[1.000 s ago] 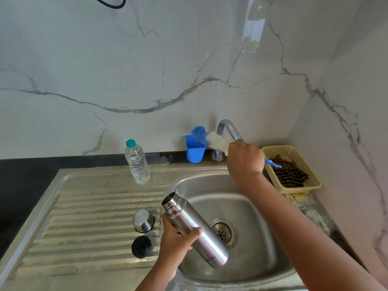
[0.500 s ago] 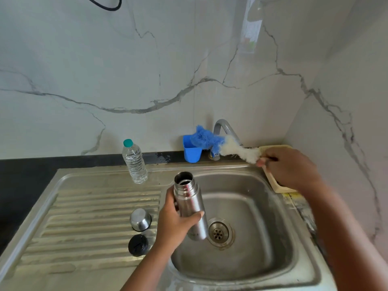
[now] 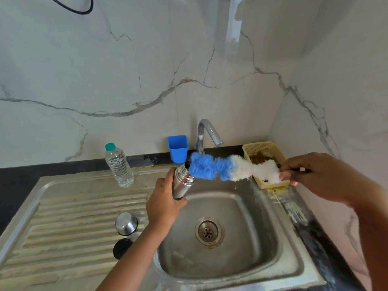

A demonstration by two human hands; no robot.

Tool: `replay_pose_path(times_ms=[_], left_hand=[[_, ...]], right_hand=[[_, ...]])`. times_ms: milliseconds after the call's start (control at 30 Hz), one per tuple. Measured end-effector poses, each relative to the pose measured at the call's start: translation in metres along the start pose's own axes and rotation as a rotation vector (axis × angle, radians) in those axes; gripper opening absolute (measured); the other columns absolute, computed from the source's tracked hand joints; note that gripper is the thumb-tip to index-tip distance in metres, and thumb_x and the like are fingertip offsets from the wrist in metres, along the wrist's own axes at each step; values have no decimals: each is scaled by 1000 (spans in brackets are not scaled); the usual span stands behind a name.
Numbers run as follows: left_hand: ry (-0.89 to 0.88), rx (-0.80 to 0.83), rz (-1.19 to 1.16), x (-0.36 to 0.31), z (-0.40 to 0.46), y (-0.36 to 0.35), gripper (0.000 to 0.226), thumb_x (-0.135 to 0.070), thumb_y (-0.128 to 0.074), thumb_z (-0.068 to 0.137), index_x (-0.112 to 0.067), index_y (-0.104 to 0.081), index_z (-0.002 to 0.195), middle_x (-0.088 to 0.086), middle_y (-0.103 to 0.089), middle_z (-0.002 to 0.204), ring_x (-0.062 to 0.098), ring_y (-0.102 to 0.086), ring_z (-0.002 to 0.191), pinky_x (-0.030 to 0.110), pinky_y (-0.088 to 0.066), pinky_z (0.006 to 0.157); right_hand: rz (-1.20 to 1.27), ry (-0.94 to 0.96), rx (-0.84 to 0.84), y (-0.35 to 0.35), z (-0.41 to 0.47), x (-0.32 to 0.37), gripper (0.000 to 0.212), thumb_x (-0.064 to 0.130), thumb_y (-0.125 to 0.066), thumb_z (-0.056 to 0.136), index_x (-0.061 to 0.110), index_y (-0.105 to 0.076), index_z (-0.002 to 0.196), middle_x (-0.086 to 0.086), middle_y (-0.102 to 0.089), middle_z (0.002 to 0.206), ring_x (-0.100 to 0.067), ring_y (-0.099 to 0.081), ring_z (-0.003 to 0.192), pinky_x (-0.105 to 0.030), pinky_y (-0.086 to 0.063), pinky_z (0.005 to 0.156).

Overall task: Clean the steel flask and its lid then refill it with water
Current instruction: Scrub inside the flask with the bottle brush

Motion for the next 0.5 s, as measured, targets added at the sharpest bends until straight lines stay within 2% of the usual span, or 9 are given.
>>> replay_pose_path(times_ms=[100,200,333,433,500], left_hand=[[-20,29,18,2,0,-14,95,-33,-85,68,-32,-35,148,0,-56,112,20,-63,84,29,-46,59],[-55,75,64,4,-1,-29,94,-32,-83,66,-33,-35,146,2,-57,114,24,-64,85,33,-51,59],[-64,112,99,7,-7,-46,98,-38,-82,63,-36,-31,146,1,-57,122,24,-64,91,39,-55,66],[-6,118,31,12,-12,-52,99,-38,-82,66,-33,-31,150,0,-54,126,23,-61,99,38,-54,71],[-6,120,20,12,-17,-55,96,-36,-83,67,-31,-34,149,-1,-54,123,22,-60,100,34,-52,68]], right_hand=[[-180,-10,-58,4,9,13,20,27,-57,95,43,-70,94,13,-68,104,-15,-61,96,-35,-49,86],[-445,9,-114,11,22,31,28,21,-51,92,37,-71,104,6,-68,107,-21,-63,95,-31,-49,80],[-812,192,-166,9,38,65,24,13,-48,89,28,-65,95,8,-65,91,-17,-58,78,-29,-36,73],[-957,362,-182,2,38,82,26,11,-48,88,31,-63,95,11,-64,95,-14,-56,79,-28,-29,74],[-982,429,-168,-2,35,85,28,10,-48,88,33,-63,95,12,-64,97,-12,-59,82,-27,-30,74]])
Point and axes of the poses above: each hand's wrist, its own z-axis towards the middle knuckle, its own y-axis out of the back of the hand, x = y × z, the point moved 8 cm from there along z, towards the middle knuckle
